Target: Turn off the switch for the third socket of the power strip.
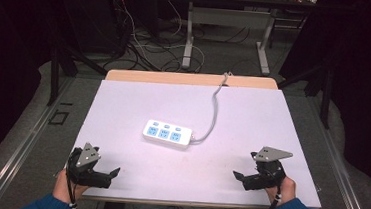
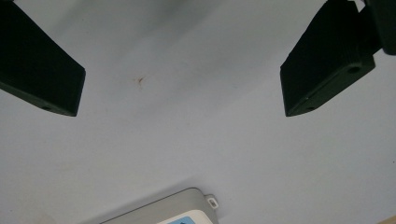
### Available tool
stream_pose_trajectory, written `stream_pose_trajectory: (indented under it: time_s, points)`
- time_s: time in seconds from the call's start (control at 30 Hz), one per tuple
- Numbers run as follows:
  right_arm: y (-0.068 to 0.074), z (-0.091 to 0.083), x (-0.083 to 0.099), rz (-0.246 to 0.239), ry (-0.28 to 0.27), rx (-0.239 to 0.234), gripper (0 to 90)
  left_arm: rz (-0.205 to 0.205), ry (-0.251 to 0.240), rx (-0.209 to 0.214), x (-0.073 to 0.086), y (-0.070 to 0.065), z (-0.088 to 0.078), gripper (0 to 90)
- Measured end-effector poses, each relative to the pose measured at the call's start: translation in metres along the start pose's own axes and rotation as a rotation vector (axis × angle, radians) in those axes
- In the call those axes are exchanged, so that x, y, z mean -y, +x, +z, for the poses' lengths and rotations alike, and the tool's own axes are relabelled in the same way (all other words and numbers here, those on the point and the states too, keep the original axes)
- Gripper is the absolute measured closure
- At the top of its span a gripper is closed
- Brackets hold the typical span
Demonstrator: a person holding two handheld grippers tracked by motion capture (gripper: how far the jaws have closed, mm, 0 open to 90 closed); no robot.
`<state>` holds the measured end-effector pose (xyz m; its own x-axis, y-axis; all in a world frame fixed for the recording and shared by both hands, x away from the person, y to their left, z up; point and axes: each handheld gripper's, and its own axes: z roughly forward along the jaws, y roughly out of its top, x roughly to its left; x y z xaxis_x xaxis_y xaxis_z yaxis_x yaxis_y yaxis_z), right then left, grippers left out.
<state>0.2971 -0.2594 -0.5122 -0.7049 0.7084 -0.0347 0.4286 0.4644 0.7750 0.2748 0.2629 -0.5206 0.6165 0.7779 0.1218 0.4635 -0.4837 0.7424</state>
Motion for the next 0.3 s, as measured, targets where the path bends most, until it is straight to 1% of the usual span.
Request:
stream_pose_trajectory:
  time_s: [0.07, 0.1, 0.17, 0.23, 0.3]
  points:
    - [-0.0005, -0.0002, -0.0003, -0.004, 0.009, -0.005, 7.9, 0.0, 0.001, 0.002, -0.0001, 0.0007, 0.0006, 0.0]
    - [-0.0003, 0.0, -0.0002, -0.003, 0.004, -0.002, 7.9, -0.004, 0.0, 0.005, -0.0001, 0.0005, 0.0011, 0.0]
    - [0.0, -0.0001, 0.0001, 0.003, 0.004, -0.001, 7.9, 0.001, 0.009, 0.008, -0.0007, 0.0004, 0.0011, 0.0]
    - [-0.001, 0.0, 0.0001, -0.005, 0.003, -0.005, 7.9, 0.003, 0.008, 0.008, -0.0007, 0.0003, 0.002, 0.0]
    - [-0.0007, -0.0001, 0.0001, 0.004, 0.001, -0.004, 7.9, -0.001, 0.009, 0.013, -0.0007, 0.0005, 0.0024, 0.0]
